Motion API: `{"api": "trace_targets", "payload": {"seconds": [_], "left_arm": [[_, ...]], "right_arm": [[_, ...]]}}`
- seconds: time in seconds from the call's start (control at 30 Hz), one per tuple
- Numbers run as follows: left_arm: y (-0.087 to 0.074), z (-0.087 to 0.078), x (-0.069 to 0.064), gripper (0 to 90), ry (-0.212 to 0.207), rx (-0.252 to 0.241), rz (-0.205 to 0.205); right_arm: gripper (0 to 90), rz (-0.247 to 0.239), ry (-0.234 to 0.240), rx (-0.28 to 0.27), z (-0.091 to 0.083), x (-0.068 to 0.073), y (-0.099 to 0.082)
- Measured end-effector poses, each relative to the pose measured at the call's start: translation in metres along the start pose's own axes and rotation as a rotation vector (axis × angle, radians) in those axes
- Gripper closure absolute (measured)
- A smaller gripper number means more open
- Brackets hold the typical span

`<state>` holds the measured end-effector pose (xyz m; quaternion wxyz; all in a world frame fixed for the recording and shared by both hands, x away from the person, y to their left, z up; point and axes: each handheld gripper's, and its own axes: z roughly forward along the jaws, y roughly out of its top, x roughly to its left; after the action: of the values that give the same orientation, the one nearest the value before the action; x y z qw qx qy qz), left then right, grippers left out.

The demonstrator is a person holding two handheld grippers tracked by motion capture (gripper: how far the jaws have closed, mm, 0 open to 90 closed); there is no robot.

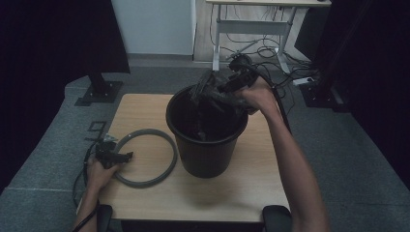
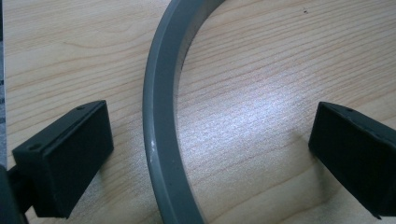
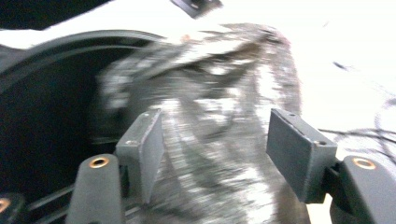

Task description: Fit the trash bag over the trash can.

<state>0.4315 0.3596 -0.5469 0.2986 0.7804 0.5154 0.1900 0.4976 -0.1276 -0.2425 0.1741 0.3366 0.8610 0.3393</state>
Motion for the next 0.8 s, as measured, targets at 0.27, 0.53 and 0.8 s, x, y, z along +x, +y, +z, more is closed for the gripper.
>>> {"api": "trace_targets", "payload": {"seconds": [0.27, 0.53, 0.8], "left_arm": [[0.0, 0.0, 0.0, 0.0, -0.002, 0.0, 0.003], [0.0, 0.0, 0.0, 0.0, -0.003, 0.0, 0.005], [0.001, 0.001, 0.0, 0.0, -0.003, 0.0, 0.005]], "right_arm": [[53.9, -0.029, -0.077, 0.114, 0.052, -0.014, -0.008], [63.2, -0.061, -0.087, 0.199, 0.067, -0.012, -0.017], [38.0, -0.038, -0.088, 0.084, 0.055, -0.011, 0.004]]}}
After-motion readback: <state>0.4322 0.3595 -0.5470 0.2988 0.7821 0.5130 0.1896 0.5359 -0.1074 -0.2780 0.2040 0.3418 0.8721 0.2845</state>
